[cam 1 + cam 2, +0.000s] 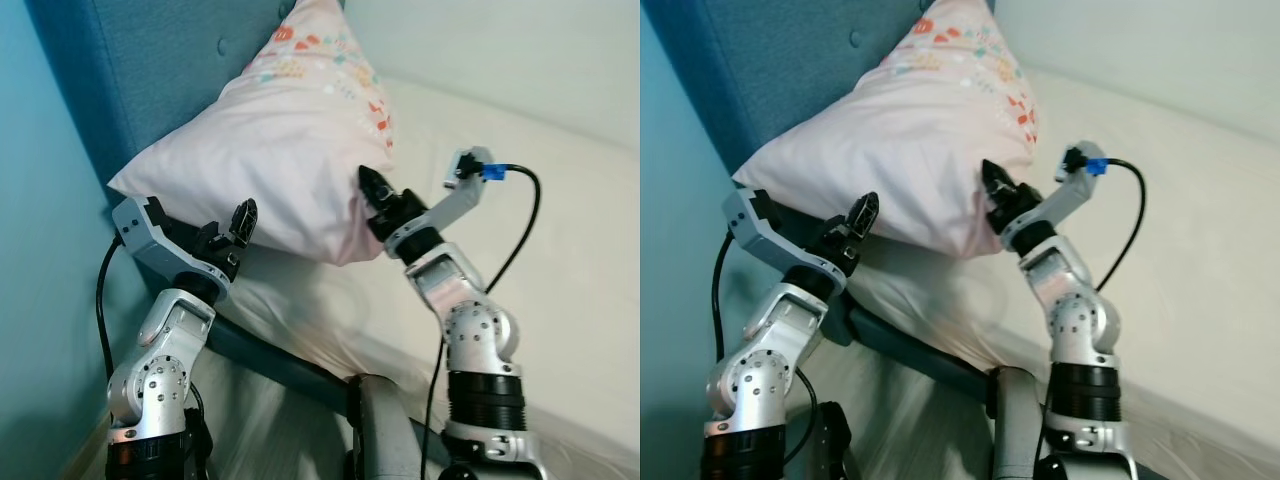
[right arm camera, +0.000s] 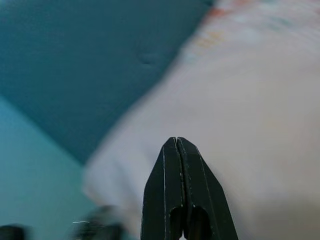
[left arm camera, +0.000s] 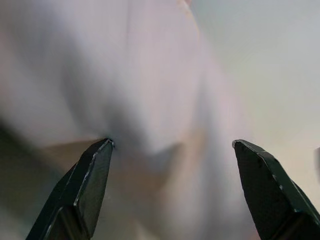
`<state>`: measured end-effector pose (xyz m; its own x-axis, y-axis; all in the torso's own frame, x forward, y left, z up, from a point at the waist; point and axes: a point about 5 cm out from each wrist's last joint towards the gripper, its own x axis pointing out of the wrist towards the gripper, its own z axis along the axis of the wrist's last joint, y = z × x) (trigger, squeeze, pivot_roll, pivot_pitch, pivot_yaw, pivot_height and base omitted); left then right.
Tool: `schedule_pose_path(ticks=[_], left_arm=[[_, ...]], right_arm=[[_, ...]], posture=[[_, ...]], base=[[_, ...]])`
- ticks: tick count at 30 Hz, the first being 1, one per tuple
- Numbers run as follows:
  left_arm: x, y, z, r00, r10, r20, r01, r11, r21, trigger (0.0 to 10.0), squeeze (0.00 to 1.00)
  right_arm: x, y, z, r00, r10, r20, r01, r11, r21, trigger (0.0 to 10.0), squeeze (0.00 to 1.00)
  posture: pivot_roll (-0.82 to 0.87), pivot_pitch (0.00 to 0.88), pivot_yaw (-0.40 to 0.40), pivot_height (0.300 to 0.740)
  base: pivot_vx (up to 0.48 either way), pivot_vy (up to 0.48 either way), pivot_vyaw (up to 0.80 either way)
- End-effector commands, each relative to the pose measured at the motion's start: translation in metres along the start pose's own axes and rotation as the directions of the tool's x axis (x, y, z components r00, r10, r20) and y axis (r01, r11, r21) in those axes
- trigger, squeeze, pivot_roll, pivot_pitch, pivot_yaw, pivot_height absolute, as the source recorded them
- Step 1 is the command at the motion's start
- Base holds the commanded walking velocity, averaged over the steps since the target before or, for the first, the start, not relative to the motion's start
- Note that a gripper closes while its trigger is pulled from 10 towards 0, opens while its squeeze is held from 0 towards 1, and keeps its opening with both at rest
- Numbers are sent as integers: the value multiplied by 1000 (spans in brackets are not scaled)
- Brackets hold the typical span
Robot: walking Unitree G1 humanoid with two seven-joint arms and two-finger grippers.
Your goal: Clean up the room
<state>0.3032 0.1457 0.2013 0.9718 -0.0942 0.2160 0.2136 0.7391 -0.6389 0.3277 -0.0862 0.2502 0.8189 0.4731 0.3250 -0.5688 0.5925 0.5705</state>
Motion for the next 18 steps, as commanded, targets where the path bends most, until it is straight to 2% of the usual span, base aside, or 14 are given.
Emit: schedule_pose_path(ticks=[1,8,9,11,12,13,14,15,16,17,18], left_arm=[[1,-2,-3,1000,-8,0,8,1000,-8,10000,0],[2,-1,-4,1000,-12,3,12,1000,0,10000,0],[3,-1,-4,1000,-17,2,17,1000,4,10000,0],[3,-1,-4,1000,-17,2,17,1000,4,10000,0],[4,-2,-5,1000,-22,-1,22,1000,7,10000,0],[4,-2,-5,1000,-22,-1,22,1000,7,10000,0],[6,-3,-6,1000,-29,-4,29,1000,10,10000,0],[6,-3,-6,1000,-29,-4,29,1000,10,10000,0],[7,-3,-7,999,-33,-5,33,999,13,10000,0],[7,-4,-8,999,-38,-7,38,999,32,10000,0],[7,-4,-8,999,-38,-7,38,999,32,10000,0]], right_arm=[[0,10,1,999,32,-9,-32,999,-2,0,0],[-1,15,3,1000,24,-13,-25,999,-30,0,0],[-2,16,10,1000,6,-6,-6,996,-85,0,0],[-2,16,10,1000,6,-6,-6,996,-85,0,0],[-2,14,19,1000,-26,7,26,990,-139,0,0],[-2,14,19,1000,-26,7,26,990,-139,0,0],[-2,6,26,996,-83,22,86,976,-202,2549,0],[-2,6,26,996,-83,22,86,976,-202,2549,0],[-3,0,30,992,-123,32,127,963,-239,2549,0],[-5,-11,30,984,-174,32,176,953,-248,10000,0],[-5,-11,30,984,-174,32,176,953,-248,10000,0]], posture=[[-87,87,-93,495],[-87,88,-88,495],[-96,84,-83,495],[-96,84,-83,495],[-100,81,-80,495],[-100,81,-80,495],[-99,77,-80,495],[-99,77,-80,495],[-99,77,-80,495],[-96,76,-82,495],[-96,76,-82,495]], base=[[0,0,0],[0,0,0],[0,0,0],[0,0,0],[0,0,0],[0,0,0],[0,0,0],[0,0,0],[0,0,0],[0,0,0],[0,0,0]])
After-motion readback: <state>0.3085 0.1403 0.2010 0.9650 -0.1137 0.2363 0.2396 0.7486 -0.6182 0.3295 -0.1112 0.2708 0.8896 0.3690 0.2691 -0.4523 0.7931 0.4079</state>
